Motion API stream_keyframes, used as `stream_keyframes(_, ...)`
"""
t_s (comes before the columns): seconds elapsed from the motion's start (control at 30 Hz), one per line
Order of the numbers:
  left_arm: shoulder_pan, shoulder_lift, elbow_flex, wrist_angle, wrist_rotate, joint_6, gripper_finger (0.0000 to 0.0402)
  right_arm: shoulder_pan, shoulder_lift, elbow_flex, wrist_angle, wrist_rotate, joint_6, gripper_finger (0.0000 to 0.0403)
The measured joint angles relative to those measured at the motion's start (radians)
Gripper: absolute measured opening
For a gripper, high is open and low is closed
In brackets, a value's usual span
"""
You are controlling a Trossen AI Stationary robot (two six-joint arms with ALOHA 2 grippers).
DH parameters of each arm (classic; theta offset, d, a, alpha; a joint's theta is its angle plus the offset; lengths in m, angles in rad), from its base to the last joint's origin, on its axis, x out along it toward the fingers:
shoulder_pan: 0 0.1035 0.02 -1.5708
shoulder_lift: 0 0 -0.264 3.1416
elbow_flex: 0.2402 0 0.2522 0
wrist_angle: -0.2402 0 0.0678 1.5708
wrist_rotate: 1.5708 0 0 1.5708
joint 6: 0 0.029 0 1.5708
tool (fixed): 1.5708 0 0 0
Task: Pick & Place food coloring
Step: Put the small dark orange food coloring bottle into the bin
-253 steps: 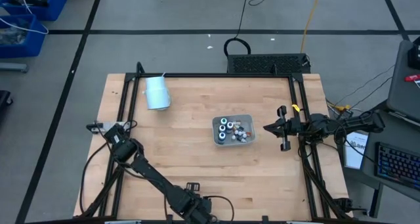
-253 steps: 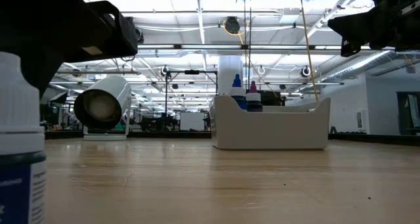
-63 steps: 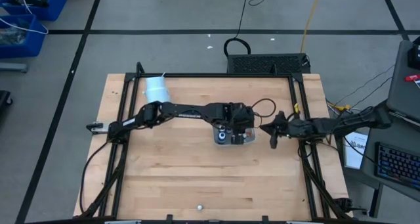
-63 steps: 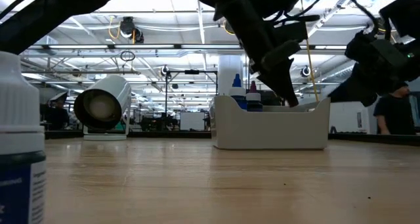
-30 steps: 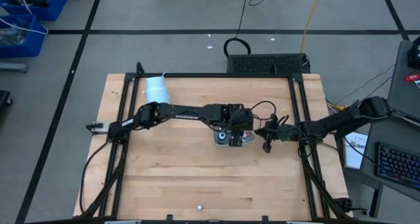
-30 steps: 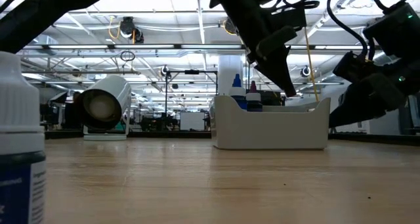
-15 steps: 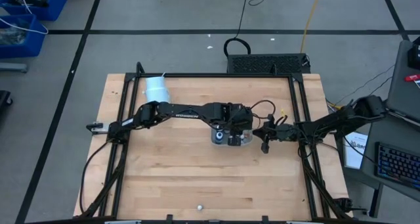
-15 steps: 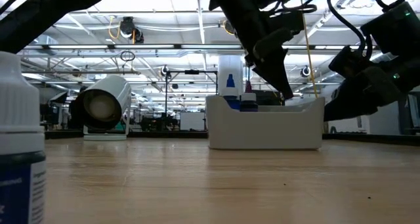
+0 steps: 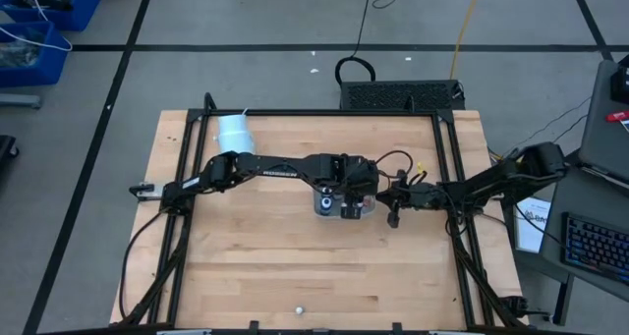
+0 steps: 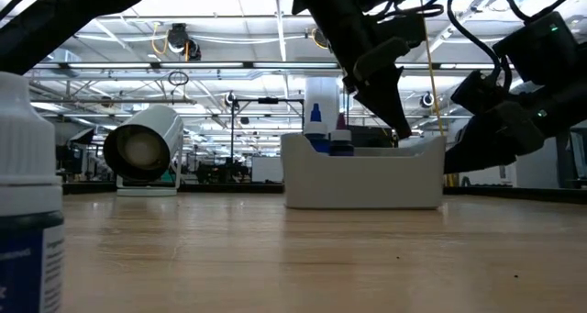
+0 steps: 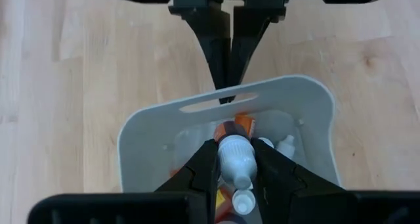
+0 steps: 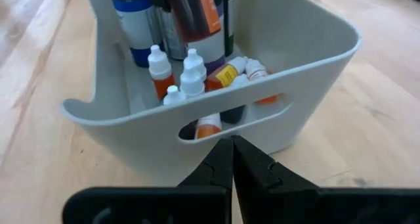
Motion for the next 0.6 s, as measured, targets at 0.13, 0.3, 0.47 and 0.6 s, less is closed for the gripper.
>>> stream_keyframes(0.13, 0.001, 0.0, 0.0, 0.002, 0.0, 0.015, 0.0073, -0.005, 0.037, 0.0, 0.048, -0.006, -0.01, 0.0)
stream_keyframes(0.3, 0.002, 0.0, 0.0, 0.001, 0.0, 0.02, 0.0073, -0.004, 0.078, 0.035, 0.06, -0.035, -0.026, 0.0)
stream_keyframes(0.47, 0.008, 0.0, 0.0, -0.023, 0.0, 0.02, 0.0073, -0.004, 0.121, 0.063, 0.061, -0.034, -0.026, 0.0)
stream_keyframes(0.6, 0.017, 0.0, 0.0, -0.091, -0.016, 0.022, 0.0073, -0.004, 0.126, 0.065, 0.059, -0.031, -0.027, 0.0)
